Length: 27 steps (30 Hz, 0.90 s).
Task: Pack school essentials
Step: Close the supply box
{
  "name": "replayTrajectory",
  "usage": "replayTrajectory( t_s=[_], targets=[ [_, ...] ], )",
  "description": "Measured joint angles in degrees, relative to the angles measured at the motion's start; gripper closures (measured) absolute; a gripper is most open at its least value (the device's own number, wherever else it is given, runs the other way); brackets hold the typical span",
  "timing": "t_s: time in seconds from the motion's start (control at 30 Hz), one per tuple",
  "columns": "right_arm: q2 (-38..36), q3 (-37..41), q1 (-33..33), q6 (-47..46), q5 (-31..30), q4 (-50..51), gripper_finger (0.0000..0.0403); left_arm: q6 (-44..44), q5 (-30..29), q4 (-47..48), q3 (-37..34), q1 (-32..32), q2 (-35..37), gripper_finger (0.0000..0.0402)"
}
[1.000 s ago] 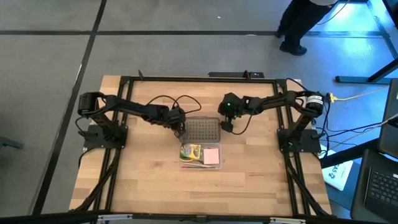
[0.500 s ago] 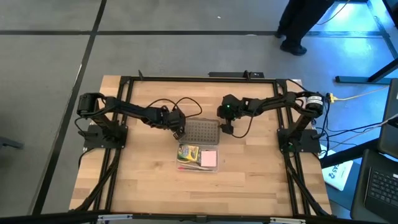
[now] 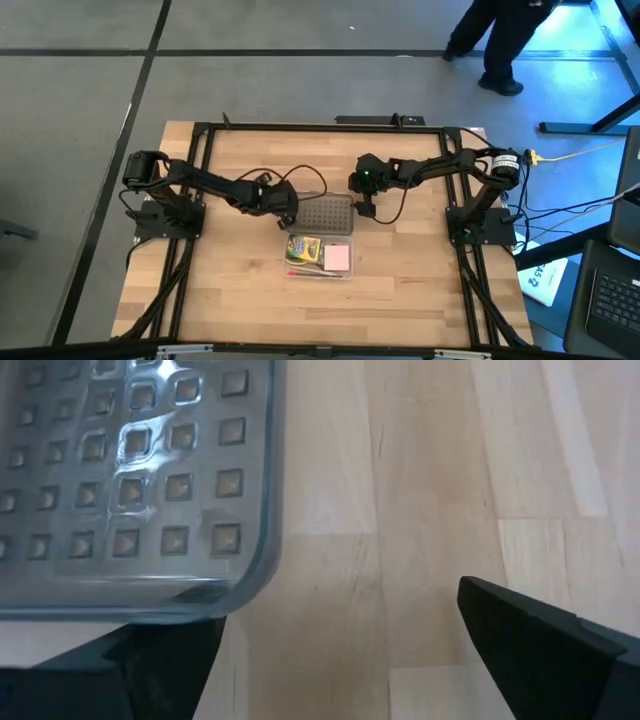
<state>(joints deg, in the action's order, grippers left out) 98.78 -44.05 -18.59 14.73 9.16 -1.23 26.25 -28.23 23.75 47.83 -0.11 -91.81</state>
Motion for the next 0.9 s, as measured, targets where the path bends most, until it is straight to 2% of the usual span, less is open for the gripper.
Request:
replayTrajectory(
  t_s=[0.17,0.47,0.6,0.73,0.9],
  targets=[
    [-0.99,0.04,0.95,0.57,-0.01,0.12,0.0006,-0.46,-1.36,0.08,0.0,-1.55,0.0,0.0305],
    [-7.2,0.09,3.85,1.04,0.43,0.52,0.0006,-1.13,-4.71,1.55,0.0,-4.4,0.0,0.0305],
    [-8.99,-0.35,4.82,1.35,0.41,-1.26,0.0006,-1.1,-7.7,-0.39,0.43,-6.45,0.11,0.0305],
    [-9.31,-0.24,5.29,1.87,-0.01,-0.95,0.0006,-1.26,-10.9,-0.59,0.33,-8.68,0.11,0.0305],
    [-9.31,-0.24,5.27,1.9,-0.03,-0.97,0.0006,-1.26,-11.14,-0.07,0.31,-10.45,0.11,0.0305]
  ],
)
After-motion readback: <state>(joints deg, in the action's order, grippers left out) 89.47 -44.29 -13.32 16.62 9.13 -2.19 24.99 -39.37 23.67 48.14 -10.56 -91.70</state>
